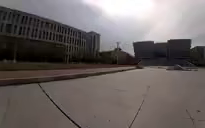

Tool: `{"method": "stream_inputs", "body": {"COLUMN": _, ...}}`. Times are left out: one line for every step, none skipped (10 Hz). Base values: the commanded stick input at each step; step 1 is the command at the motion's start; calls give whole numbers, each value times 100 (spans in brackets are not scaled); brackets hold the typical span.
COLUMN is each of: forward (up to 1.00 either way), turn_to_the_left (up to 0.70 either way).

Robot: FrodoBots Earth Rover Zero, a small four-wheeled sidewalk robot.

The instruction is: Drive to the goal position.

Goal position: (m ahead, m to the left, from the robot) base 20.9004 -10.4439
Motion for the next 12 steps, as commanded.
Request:
{"method": "stream_inputs", "body": {"forward": 100, "turn_to_the_left": 0}}
{"method": "stream_inputs", "body": {"forward": 100, "turn_to_the_left": 0}}
{"method": "stream_inputs", "body": {"forward": 100, "turn_to_the_left": 0}}
{"method": "stream_inputs", "body": {"forward": 100, "turn_to_the_left": 0}}
{"method": "stream_inputs", "body": {"forward": 100, "turn_to_the_left": 0}}
{"method": "stream_inputs", "body": {"forward": 100, "turn_to_the_left": 0}}
{"method": "stream_inputs", "body": {"forward": 100, "turn_to_the_left": 0}}
{"method": "stream_inputs", "body": {"forward": 100, "turn_to_the_left": 0}}
{"method": "stream_inputs", "body": {"forward": 100, "turn_to_the_left": 0}}
{"method": "stream_inputs", "body": {"forward": 100, "turn_to_the_left": 0}}
{"method": "stream_inputs", "body": {"forward": 100, "turn_to_the_left": 0}}
{"method": "stream_inputs", "body": {"forward": 100, "turn_to_the_left": -3}}
